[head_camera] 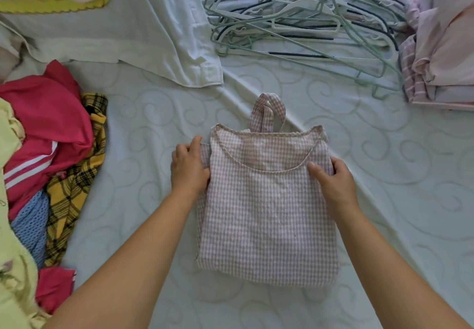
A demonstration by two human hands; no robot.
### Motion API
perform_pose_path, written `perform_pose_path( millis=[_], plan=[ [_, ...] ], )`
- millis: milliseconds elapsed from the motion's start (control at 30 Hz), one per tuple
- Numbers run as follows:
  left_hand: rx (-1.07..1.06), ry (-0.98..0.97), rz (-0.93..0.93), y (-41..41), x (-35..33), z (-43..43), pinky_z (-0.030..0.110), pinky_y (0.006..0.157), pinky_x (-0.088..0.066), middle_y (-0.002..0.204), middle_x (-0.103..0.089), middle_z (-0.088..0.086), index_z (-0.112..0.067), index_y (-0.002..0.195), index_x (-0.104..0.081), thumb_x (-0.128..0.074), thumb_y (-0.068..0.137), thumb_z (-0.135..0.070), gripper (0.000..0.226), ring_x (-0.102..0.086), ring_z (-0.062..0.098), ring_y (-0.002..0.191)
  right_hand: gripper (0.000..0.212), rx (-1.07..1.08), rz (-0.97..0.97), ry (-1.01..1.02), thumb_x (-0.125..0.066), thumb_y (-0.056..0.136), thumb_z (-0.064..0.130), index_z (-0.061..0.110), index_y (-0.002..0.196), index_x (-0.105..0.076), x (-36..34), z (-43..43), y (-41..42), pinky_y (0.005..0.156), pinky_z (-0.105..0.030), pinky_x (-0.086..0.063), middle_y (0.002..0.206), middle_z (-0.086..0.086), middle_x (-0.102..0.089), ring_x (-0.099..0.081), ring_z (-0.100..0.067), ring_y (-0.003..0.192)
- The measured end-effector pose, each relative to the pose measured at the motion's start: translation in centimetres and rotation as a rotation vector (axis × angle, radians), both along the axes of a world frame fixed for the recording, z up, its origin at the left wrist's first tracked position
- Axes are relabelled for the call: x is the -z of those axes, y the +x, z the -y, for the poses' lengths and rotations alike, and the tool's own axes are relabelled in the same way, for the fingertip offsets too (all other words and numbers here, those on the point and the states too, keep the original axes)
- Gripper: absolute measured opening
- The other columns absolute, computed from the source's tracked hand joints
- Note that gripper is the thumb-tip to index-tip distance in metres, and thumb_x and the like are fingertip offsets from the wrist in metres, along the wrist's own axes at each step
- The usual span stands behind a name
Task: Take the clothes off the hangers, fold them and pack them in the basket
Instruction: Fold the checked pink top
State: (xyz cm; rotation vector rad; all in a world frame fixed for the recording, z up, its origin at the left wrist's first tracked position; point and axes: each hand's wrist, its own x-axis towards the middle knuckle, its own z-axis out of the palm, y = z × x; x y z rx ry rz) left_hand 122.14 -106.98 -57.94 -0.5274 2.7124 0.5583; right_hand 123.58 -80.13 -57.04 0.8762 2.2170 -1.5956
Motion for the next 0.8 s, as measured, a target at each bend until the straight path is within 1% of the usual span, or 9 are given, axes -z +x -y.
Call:
perform_pose_path(
  millis=[133, 267, 333, 433, 533, 567, 667, 733, 800],
  plan=[
    [0.143, -0.144, 0.012, -2.6, -0.9, -1.5, 0.037, 0.089, -0.036, 0.112, -0.054, 0.011, -0.01, 0.108, -0.065, -0.053, 0.087, -0.011, 0.023, -0.043, 0.03, 0.109, 0.006, -0.043, -0.115, -0.021, -0.067, 0.08, 0.026, 0.028, 0.085, -0.064, 0.4, -0.6, -0.6, 0.102, -0.042, -0.043, 0.115, -0.003, -0.051, -0.053, -0.023, 0.113],
    [0.058, 0.505, -0.075, -3.0, -2.5, -3.7, 0.02, 0.074, -0.045, 0.092, -0.058, 0.001, -0.009, 0.076, -0.066, -0.067, 0.08, -0.001, 0.009, -0.057, -0.004, 0.075, 0.009, 0.05, -0.167, -0.28, -0.06, 0.089, 0.017, 0.018, 0.095, -0.067, 0.4, -2.4, 0.0, 0.097, -0.036, -0.045, 0.12, -0.009, -0.055, -0.057, -0.02, 0.11],
    [0.068, 0.513, -0.052, -3.0, -2.2, -4.2, 0.022, 0.087, -0.042, 0.108, -0.056, 0.004, -0.011, 0.087, -0.068, -0.069, 0.08, -0.006, 0.008, -0.056, 0.004, 0.095, 0.019, 0.063, -0.126, -0.333, -0.056, 0.091, 0.018, 0.009, 0.107, -0.062, 0.4, -3.3, 0.0, 0.087, -0.032, -0.049, 0.108, -0.008, -0.063, -0.061, -0.013, 0.095],
    [-0.263, 0.297, -0.064, -2.4, -0.1, -3.4, 0.033, 0.1, -0.034, 0.127, -0.051, 0.019, -0.007, 0.122, -0.057, -0.067, 0.083, -0.023, 0.044, -0.047, 0.032, 0.118, 0.037, 0.119, -0.055, -0.243, -0.059, 0.09, 0.02, 0.008, 0.123, -0.047, 0.9, -4.2, 0.1, 0.085, -0.022, -0.047, 0.117, -0.003, -0.053, -0.056, -0.006, 0.095],
    [-0.661, 0.638, -0.013, -0.3, -0.9, -3.0, 0.044, 0.097, -0.046, 0.12, -0.06, 0.013, -0.012, 0.119, -0.057, -0.056, 0.063, -0.08, 0.088, -0.057, 0.032, 0.11, 0.034, 0.183, -0.065, -0.14, -0.065, 0.085, 0.022, 0.013, 0.112, -0.045, 0.8, -4.1, 1.6, 0.079, -0.015, -0.045, 0.109, -0.001, -0.051, -0.054, -0.007, 0.093],
    [-0.687, 0.741, 0.041, 0.4, -1.3, -3.5, 0.045, 0.096, -0.047, 0.12, -0.062, 0.008, -0.015, 0.119, -0.057, -0.055, 0.054, -0.086, 0.096, -0.059, 0.028, 0.108, 0.032, 0.182, -0.044, -0.142, -0.066, 0.085, 0.022, 0.013, 0.108, -0.045, 0.9, -3.9, 2.3, 0.075, -0.012, -0.045, 0.103, 0.001, -0.053, -0.055, -0.007, 0.09],
    [-0.476, 0.633, 0.113, 1.5, -1.6, -5.3, 0.044, 0.101, -0.043, 0.129, -0.052, 0.003, -0.011, 0.137, -0.038, -0.076, 0.069, -0.047, 0.085, -0.053, 0.024, 0.116, 0.032, 0.138, 0.073, -0.255, -0.069, 0.083, 0.023, 0.009, 0.106, -0.052, 0.8, -2.9, 2.9, 0.074, -0.02, -0.051, 0.1, 0.002, -0.062, -0.061, -0.008, 0.087],
    [-0.373, 0.555, 0.085, 1.1, -1.9, -6.1, 0.043, 0.097, -0.046, 0.126, -0.054, 0.004, -0.012, 0.135, -0.039, -0.07, 0.08, -0.028, 0.064, -0.055, 0.025, 0.113, 0.018, 0.114, 0.157, -0.395, -0.068, 0.083, 0.018, 0.013, 0.099, -0.061, 0.1, -2.8, 2.3, 0.073, -0.031, -0.055, 0.098, -0.001, -0.068, -0.066, -0.016, 0.086],
    [-0.374, 0.685, 0.066, 0.7, -3.2, -6.9, 0.035, 0.084, -0.053, 0.114, -0.062, 0.001, -0.014, 0.127, -0.048, -0.06, 0.088, -0.017, 0.041, -0.063, 0.019, 0.101, 0.008, 0.109, 0.181, -0.482, -0.065, 0.085, 0.013, 0.017, 0.091, -0.063, -0.7, -3.3, 1.5, 0.068, -0.028, -0.054, 0.093, -0.001, -0.069, -0.067, -0.016, 0.083]
  ],
)
